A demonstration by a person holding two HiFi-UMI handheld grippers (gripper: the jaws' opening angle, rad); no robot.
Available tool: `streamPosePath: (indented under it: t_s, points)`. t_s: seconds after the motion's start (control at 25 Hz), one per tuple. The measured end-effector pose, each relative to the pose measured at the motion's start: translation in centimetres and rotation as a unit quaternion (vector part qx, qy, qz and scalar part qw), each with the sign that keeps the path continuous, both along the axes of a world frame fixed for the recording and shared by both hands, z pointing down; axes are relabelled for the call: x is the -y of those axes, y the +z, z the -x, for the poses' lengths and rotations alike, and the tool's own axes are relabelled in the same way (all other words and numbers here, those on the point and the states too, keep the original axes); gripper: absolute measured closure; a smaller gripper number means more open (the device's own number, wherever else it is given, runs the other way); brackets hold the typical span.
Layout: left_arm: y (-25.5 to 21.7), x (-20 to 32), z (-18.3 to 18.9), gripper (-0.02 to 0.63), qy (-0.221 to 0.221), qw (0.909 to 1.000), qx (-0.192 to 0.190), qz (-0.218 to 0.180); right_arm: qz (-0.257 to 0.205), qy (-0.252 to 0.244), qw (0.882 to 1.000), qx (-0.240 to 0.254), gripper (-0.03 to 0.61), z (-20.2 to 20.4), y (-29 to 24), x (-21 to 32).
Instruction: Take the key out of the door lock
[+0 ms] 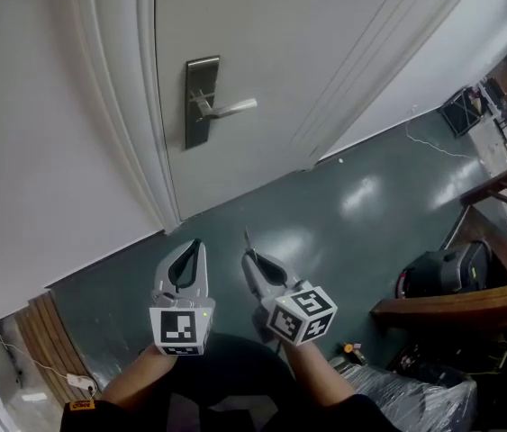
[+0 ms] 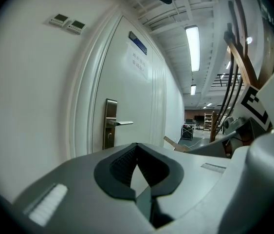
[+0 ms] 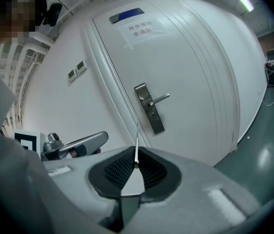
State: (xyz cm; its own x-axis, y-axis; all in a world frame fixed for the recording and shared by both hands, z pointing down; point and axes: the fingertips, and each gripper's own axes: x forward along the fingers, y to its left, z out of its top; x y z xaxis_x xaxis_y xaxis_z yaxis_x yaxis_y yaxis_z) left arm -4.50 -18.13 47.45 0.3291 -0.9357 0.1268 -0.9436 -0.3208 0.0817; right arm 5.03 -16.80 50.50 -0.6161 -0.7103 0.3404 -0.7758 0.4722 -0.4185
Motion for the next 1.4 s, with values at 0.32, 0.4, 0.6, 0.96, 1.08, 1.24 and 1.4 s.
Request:
streamPosePath:
  t_s: [0.32, 0.4, 0.6, 0.96, 1.08, 1.24, 1.4]
  points:
    - [-2.3, -9.7, -6.6, 0.595, -0.007, 0.9999, 0.005, -0.012, -0.054, -0.014, 0.998, -0.018, 0.565, -5.6, -2.0, -8.6]
    - [-2.5, -12.6, -7.1, 0.595, -0.022, 0.9996, 0.013, -0.013, -0.063, -0.018, 0.998, -0.023, 0.565, -6.7, -2.2, -11.0]
    - [-2.7, -18.3, -6.4, 0.595, -0.064, 0.9974, 0.031, -0.005, -0.075, -0.025, 0.996, -0.034, 0.565, -8.2, -2.4, -15.7]
    - [-2.9, -24.5, -3.5, 0.595, -0.087, 0.9951, 0.045, -0.012, -0.087, -0.042, 0.995, -0.033, 0.565, -5.6, -3.6, -22.2]
    - [-3.2, -26.2, -2.0, 0.595, -0.087, 0.9953, 0.042, -0.009, -0.082, -0.042, 0.995, -0.038, 0.565, -4.1, -3.3, -24.0]
    - [-1.9, -28.1, 0.8, 0.595, -0.077, 0.9963, 0.038, 0.003, -0.067, -0.038, 0.996, -0.046, 0.565, -1.1, -2.4, -26.2]
    - [-0.4, -29.4, 3.2, 0.595, -0.06, 0.9976, 0.031, 0.012, -0.064, -0.032, 0.996, -0.054, 0.565, 2.2, -2.0, -27.9]
